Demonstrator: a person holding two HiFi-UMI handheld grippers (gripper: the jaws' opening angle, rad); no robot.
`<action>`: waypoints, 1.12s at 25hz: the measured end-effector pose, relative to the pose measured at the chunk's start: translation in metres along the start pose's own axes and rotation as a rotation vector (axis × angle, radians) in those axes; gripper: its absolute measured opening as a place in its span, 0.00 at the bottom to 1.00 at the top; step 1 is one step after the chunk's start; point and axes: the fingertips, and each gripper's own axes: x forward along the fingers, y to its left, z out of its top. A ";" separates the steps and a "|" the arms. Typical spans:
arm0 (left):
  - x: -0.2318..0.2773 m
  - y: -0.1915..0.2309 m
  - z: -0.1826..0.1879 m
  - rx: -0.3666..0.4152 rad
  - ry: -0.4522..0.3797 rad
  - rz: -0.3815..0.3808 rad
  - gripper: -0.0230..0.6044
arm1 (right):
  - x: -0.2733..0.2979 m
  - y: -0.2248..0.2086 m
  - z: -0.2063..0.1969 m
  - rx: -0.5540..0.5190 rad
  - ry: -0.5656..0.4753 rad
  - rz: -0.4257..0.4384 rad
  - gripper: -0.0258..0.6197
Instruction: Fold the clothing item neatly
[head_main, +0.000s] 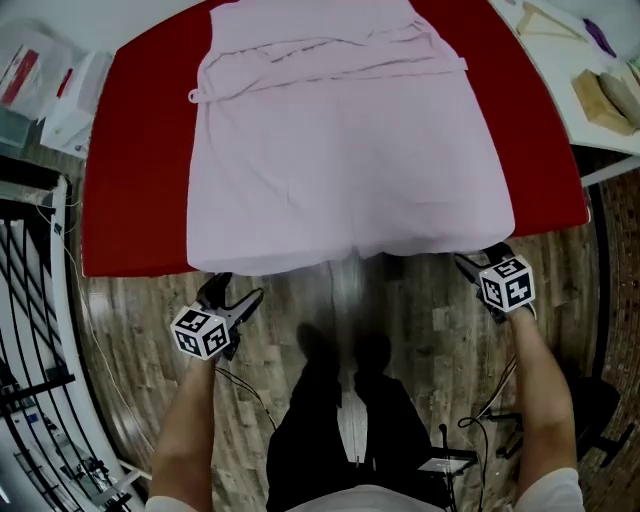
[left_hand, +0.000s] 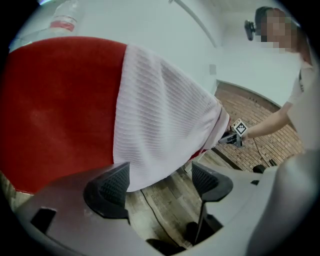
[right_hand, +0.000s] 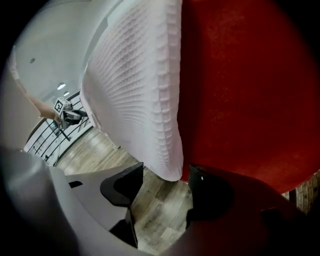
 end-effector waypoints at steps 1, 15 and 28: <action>0.004 0.003 0.002 -0.005 -0.005 0.003 0.61 | 0.001 -0.001 0.000 -0.002 -0.003 0.003 0.44; 0.004 0.044 -0.006 -0.042 0.002 0.052 0.61 | 0.012 0.002 0.007 -0.054 -0.029 0.031 0.44; 0.018 -0.009 -0.020 -0.192 0.004 -0.201 0.05 | 0.020 0.025 -0.001 -0.087 0.043 0.042 0.19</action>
